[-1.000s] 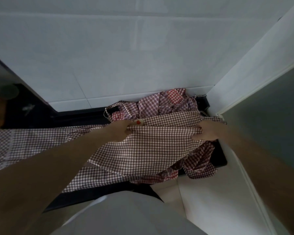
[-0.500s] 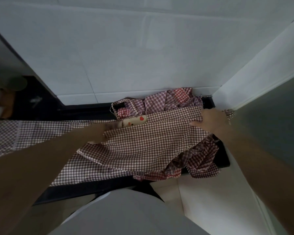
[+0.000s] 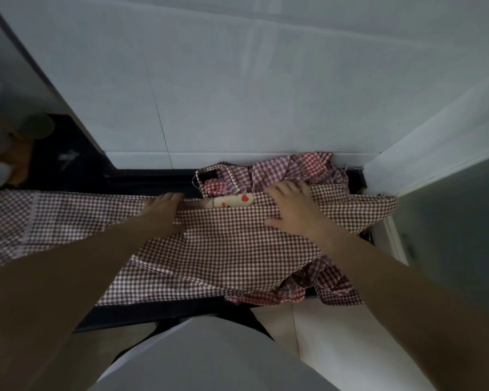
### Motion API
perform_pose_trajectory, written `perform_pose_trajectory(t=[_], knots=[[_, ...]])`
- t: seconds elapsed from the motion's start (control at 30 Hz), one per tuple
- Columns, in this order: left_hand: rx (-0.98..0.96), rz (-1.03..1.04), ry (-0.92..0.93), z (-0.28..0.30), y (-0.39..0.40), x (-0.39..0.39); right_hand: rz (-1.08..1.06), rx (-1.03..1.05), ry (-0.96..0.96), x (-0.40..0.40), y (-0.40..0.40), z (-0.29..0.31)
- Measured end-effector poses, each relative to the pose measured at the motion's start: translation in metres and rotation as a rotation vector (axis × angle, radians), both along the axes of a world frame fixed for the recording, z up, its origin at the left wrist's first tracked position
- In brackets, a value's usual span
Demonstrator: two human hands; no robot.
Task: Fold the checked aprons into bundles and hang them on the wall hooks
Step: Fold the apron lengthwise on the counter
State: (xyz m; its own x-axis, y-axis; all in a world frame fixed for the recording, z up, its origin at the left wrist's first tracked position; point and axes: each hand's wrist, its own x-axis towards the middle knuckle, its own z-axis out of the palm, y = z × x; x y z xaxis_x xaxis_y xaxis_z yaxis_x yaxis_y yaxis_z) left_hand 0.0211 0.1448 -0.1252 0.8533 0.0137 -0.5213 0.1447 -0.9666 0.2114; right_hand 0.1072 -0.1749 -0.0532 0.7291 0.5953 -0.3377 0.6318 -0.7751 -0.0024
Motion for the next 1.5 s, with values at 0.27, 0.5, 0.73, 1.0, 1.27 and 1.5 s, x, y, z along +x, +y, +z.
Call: perform_pose_trajectory(t=[0.27, 0.5, 0.73, 1.0, 1.27, 1.5], knots=[[0.104, -0.058, 0.070, -0.004, -0.011, 0.010, 0.000, -0.087, 0.110, 0.005, 0.030, -0.005], [0.020, -0.128, 0.003, -0.002, -0.015, 0.024, 0.022, 0.004, 0.138, 0.000, 0.025, 0.006], [0.019, -0.101, -0.032, 0.014, -0.005, 0.028, -0.015, -0.055, 0.232, -0.004, 0.001, 0.003], [-0.065, 0.025, -0.268, 0.028, 0.003, 0.018, -0.200, -0.066, 0.232, -0.003, -0.015, -0.004], [-0.089, -0.135, -0.660, 0.036, -0.007, 0.001, -0.192, 0.012, -0.196, -0.019, -0.025, 0.016], [-0.192, -0.289, -0.567, 0.018, -0.015, -0.052, -0.167, 0.105, -0.279, -0.052, -0.040, -0.009]])
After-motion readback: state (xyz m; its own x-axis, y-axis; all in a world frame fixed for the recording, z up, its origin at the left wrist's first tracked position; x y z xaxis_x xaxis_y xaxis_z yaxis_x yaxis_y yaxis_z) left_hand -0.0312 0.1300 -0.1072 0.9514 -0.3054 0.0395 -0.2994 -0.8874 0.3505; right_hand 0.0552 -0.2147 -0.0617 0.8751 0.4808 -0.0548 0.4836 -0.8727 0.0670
